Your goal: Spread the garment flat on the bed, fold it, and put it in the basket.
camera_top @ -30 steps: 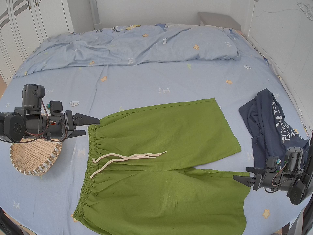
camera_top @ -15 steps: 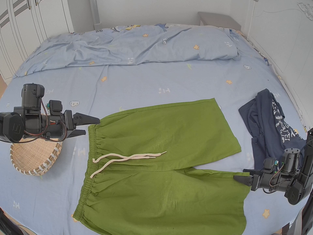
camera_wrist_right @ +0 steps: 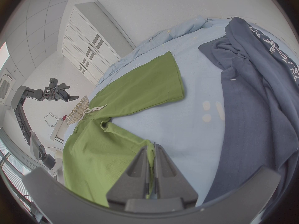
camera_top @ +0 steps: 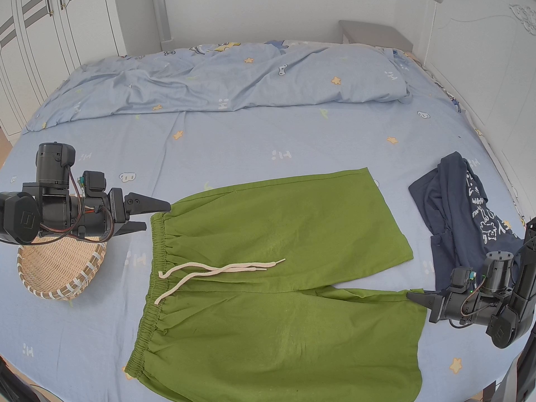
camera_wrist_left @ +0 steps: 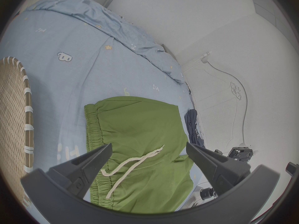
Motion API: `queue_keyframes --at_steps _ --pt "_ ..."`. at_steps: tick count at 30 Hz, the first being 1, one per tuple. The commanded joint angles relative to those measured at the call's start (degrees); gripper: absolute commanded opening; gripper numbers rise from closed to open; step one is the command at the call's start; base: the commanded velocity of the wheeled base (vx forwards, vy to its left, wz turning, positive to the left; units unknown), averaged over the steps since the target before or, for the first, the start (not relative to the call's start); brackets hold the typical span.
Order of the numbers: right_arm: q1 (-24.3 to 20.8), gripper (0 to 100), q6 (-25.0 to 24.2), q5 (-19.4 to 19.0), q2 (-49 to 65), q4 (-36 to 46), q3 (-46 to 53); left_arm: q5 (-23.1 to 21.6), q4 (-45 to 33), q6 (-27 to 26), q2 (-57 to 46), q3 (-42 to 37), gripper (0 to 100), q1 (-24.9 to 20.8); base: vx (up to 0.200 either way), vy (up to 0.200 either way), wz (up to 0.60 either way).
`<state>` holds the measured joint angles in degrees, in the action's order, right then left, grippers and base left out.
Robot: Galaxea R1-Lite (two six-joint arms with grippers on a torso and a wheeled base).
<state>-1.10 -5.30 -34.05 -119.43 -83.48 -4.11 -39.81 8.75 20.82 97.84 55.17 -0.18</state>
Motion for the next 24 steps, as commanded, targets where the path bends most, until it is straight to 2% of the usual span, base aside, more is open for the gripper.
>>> queue_keyframes --at_steps 1,7,14,20,21,24 --pt "-0.31 0 -0.59 0.03 0.69 -0.01 -1.78 0.00 0.04 0.01 -0.02 0.02 100 0.09 0.000 0.000 0.00" --pt "-0.75 0 -3.31 0.30 1.92 1.22 -6.09 0.00 0.04 0.01 -0.02 0.02 100 0.18 0.000 0.000 0.00" --pt "-0.05 0 -3.40 0.39 3.50 10.18 -11.89 0.00 0.04 0.01 0.07 0.02 100 0.45 0.000 0.000 0.00" --pt "1.10 0 -3.49 0.39 3.42 12.20 -14.17 0.00 0.04 -0.08 0.24 0.11 100 0.53 0.000 0.000 0.00" --pt "1.10 100 -3.49 0.39 3.50 12.64 -14.61 0.00 0.04 0.01 0.24 0.11 100 0.53 0.000 0.000 0.00" --pt "1.01 100 -3.49 0.39 3.50 14.57 -16.02 0.00 0.04 0.01 0.16 0.11 100 0.53 0.000 0.000 0.00"
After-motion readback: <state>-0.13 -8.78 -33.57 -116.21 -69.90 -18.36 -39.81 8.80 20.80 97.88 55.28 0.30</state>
